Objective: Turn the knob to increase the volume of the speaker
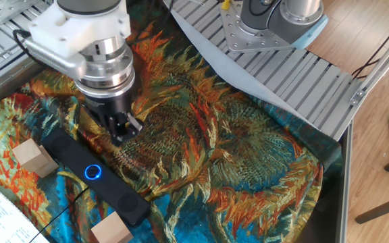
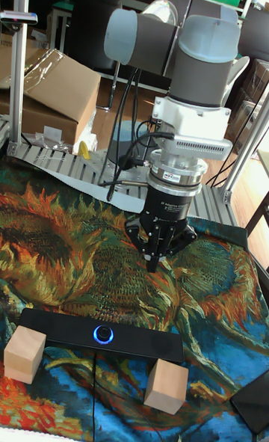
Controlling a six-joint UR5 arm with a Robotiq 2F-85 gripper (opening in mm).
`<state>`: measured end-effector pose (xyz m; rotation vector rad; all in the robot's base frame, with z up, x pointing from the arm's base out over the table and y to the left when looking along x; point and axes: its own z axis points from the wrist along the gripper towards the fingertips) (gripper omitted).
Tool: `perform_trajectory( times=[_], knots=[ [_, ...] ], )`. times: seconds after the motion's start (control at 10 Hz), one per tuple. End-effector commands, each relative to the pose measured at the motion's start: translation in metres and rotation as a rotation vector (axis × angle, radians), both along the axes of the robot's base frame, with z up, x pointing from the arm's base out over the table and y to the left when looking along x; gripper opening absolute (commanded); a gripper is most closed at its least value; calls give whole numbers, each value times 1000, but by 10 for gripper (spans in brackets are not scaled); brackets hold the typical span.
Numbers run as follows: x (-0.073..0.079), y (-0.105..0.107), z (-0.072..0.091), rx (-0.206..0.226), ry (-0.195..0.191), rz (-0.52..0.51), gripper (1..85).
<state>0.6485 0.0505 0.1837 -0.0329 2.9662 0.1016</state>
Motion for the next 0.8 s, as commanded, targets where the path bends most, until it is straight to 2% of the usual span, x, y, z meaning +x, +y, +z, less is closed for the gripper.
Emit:
perform_trajectory(
  times=[0.0, 0.1, 0.2, 0.3, 0.5, 0.6, 0.7],
  knots=[
    [7, -5, 2, 7, -20, -123, 17],
    [10, -11, 2, -23, -32, -93, 23],
    [7, -19, 2, -62, -25, -59, 67],
    [2, -29, 0, -107, -2, -17, 93],
    [-3, -25, -1, -73, 43, 44, 123],
    [1, -23, -1, -41, 57, 91, 173],
    [1, -27, -1, -35, 76, 124, 217]
  ],
)
